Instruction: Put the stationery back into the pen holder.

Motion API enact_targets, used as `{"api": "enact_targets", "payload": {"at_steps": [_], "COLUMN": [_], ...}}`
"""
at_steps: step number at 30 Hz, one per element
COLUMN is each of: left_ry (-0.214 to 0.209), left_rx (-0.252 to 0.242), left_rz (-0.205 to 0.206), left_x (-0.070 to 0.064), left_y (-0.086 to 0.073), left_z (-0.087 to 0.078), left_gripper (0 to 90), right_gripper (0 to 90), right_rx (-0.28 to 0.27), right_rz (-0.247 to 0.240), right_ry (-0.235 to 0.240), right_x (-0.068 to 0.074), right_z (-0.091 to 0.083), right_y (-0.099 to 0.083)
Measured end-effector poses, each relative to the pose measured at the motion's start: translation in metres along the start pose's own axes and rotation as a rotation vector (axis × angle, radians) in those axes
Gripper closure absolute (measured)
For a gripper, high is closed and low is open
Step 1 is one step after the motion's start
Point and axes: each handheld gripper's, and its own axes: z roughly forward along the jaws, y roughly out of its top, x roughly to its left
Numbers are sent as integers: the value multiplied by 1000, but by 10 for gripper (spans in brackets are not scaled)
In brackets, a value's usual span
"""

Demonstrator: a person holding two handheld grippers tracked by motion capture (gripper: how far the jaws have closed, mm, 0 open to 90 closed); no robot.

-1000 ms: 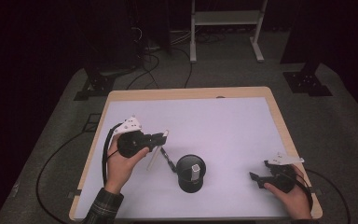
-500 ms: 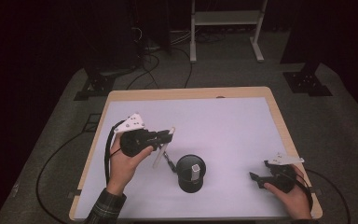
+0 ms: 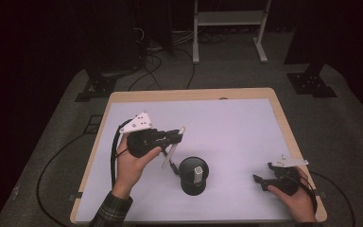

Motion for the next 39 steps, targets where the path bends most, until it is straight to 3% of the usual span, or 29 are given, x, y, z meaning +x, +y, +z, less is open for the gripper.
{"api": "enact_targets", "payload": {"at_steps": [27,39], "left_ry": [-59,-75], "left_rx": [-18,5], "left_rz": [13,18], "left_x": [-12,-17], "left_y": [5,1], "left_z": [26,46], "left_gripper": [789,788], "right_gripper": [188,189], "right_rx": [-1,-1], "right_rz": [-2,-2], "right_ry": [-1,-1], "right_x": [0,0], "right_z": [0,0], "right_y": [0,0]}}
